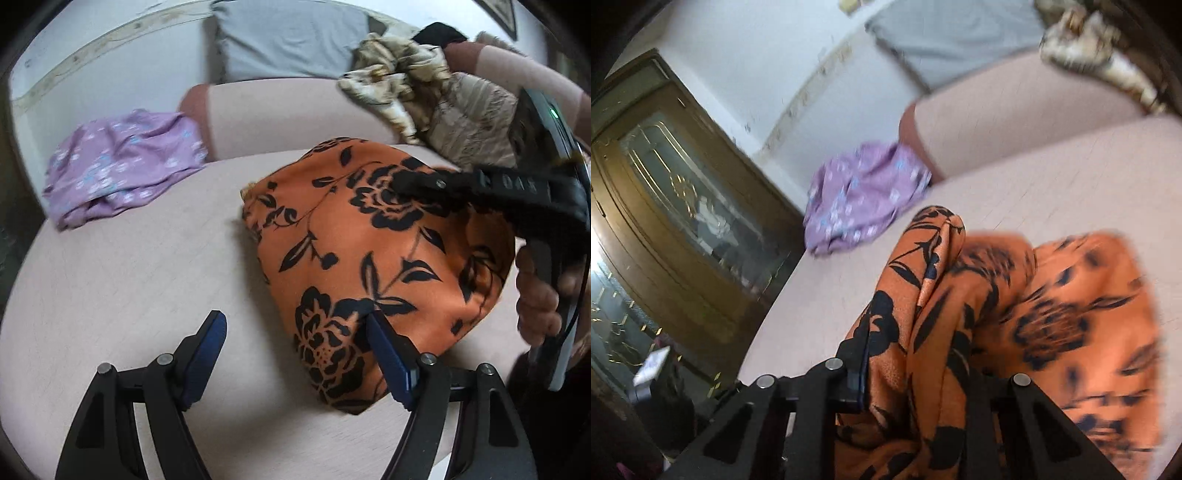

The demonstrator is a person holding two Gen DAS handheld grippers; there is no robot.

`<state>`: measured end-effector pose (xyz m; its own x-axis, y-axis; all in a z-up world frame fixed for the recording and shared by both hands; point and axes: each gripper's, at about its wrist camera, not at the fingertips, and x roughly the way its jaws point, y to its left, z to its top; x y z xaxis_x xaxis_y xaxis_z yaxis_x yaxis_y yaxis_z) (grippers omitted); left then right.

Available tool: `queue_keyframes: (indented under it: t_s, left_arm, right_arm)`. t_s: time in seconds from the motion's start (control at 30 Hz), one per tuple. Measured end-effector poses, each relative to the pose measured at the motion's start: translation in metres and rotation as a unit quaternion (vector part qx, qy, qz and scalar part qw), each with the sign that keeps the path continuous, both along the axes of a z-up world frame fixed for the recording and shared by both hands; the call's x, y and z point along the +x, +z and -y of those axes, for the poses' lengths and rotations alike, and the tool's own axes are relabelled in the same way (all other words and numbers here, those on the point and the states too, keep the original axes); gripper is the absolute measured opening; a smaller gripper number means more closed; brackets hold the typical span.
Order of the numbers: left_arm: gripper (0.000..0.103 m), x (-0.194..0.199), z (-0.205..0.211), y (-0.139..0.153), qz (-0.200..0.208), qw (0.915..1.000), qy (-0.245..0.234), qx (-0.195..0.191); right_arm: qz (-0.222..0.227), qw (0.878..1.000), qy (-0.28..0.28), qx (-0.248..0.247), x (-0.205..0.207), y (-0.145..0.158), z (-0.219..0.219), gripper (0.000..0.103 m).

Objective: Fold small clothes

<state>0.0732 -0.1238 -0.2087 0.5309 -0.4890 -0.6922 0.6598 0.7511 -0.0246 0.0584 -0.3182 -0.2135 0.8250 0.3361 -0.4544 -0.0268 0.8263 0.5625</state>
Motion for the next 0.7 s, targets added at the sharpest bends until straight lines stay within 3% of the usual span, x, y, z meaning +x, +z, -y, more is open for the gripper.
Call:
queue_keyframes:
  t_s: [0.1, 0.17, 0.23, 0.33, 0.4, 0.47, 0.5, 0.53, 0.57, 0.63, 0.7]
  left_arm:
    - [0.083, 0.0, 0.035, -0.012, -0.021, 0.9994, -0.018, 0.022]
    - [0.083, -0.002, 0.057, -0.03, -0.033, 0.9978, -0.033, 0.046]
    - [0.083, -0.003, 0.069, -0.046, -0.05, 0.9961, -0.035, 0.063]
    - [0.083, -0.004, 0.07, -0.056, -0.08, 0.9951, -0.028, 0.05]
    - [0.083, -0.003, 0.066, -0.055, -0.079, 0.9955, -0.025, 0.046]
    - [0.084, -0.001, 0.063, -0.054, -0.084, 0.9953, -0.019, 0.044]
    - [0.085, 0.0, 0.062, -0.054, -0.088, 0.995, -0.018, 0.044]
    - [0.085, 0.001, 0.061, -0.054, -0.092, 0.9946, -0.018, 0.043]
    - [0.086, 0.0, 0.06, -0.055, -0.092, 0.9946, -0.018, 0.044]
    - [0.087, -0.001, 0.061, -0.057, -0.083, 0.9953, -0.015, 0.048]
    - [0.088, -0.002, 0.063, -0.057, -0.078, 0.9956, -0.013, 0.05]
  right_arm:
    - [0.004, 0.999, -0.044, -0.01, -0.027, 0.002, 0.029, 0.021]
    - [-0.017, 0.998, -0.065, -0.01, -0.039, -0.007, 0.05, 0.021]
    - [-0.083, 0.993, -0.086, -0.018, -0.041, -0.03, 0.067, 0.021]
    - [-0.187, 0.977, -0.098, 0.042, -0.039, -0.076, 0.09, 0.026]
    - [-0.183, 0.974, -0.101, 0.085, -0.043, -0.076, 0.1, 0.032]
    - [-0.165, 0.977, -0.112, 0.072, -0.042, -0.061, 0.1, 0.039]
    - [-0.157, 0.978, -0.122, 0.062, -0.044, -0.055, 0.102, 0.047]
    - [-0.15, 0.977, -0.143, 0.045, -0.044, -0.048, 0.104, 0.067]
    - [-0.143, 0.974, -0.173, 0.029, -0.044, -0.04, 0.107, 0.071]
    - [-0.094, 0.967, -0.236, -0.004, -0.044, -0.021, 0.113, 0.071]
    - [-0.058, 0.977, -0.203, 0.025, -0.032, -0.012, 0.118, 0.065]
